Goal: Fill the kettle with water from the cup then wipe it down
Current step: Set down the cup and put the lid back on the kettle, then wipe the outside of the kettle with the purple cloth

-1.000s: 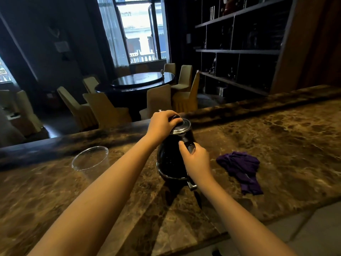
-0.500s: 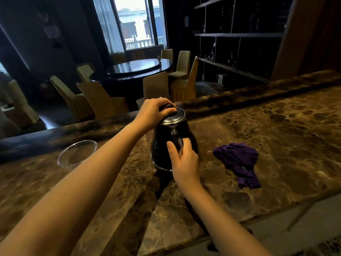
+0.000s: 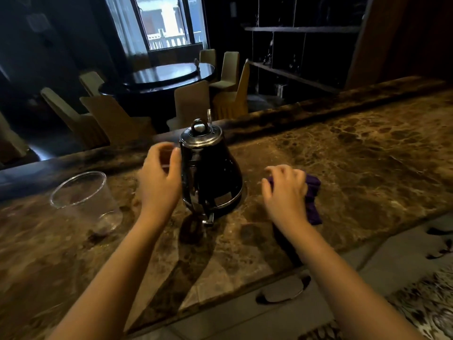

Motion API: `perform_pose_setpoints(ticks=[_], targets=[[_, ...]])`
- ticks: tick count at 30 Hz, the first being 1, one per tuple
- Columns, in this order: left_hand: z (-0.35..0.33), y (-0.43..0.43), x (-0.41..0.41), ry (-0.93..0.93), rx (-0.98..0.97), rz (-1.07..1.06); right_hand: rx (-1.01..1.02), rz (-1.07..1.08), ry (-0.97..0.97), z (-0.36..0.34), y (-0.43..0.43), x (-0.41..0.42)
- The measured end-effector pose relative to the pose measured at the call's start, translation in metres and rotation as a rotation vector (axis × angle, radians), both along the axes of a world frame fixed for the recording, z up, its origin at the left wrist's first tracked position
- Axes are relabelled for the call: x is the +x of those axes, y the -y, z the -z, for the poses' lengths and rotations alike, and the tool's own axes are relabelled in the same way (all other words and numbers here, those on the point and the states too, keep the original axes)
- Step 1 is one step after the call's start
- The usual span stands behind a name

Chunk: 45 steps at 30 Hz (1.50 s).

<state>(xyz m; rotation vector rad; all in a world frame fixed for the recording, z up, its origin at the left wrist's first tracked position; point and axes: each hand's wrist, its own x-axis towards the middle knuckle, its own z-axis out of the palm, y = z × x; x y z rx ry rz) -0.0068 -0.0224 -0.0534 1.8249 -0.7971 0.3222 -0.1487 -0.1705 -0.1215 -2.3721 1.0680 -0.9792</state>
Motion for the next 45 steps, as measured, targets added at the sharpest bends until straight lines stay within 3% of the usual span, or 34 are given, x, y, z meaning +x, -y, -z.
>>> perform_pose_setpoints(ticks=[2,7,14,17,23,27,29,34,36,40,45], targets=[[0.018,-0.001,-0.021,-0.097,-0.017,0.017,0.039,0.120,-0.160,0.005,0.031,-0.018],[0.039,0.017,-0.038,-0.345,-0.001,0.088,0.087,0.067,-0.358,0.024,0.056,-0.032],[0.039,0.016,-0.026,-0.259,-0.052,-0.047,0.169,-0.028,-0.279,0.014,0.076,-0.039],[0.038,0.002,-0.010,-0.203,-0.036,-0.103,0.104,-0.033,-0.281,0.012,0.079,-0.040],[0.040,-0.009,0.010,-0.167,0.004,-0.090,-0.145,-0.021,0.079,-0.001,0.060,-0.041],[0.043,-0.009,0.023,-0.153,0.018,-0.082,-0.144,-0.085,0.419,-0.025,0.035,-0.043],[0.044,-0.010,0.030,-0.163,0.028,-0.067,-0.089,-0.097,0.435,-0.034,0.032,-0.043],[0.042,-0.011,0.034,-0.181,0.012,-0.030,0.157,-0.090,0.157,-0.038,0.036,-0.035],[0.041,-0.012,0.034,-0.190,0.000,-0.018,0.194,-0.081,0.197,-0.041,0.030,-0.033],[0.040,-0.013,0.037,-0.206,-0.007,-0.013,0.226,-0.064,0.457,-0.062,0.017,-0.033],[0.035,-0.011,0.040,-0.287,-0.012,0.018,0.312,-0.128,0.509,-0.062,0.003,-0.015]])
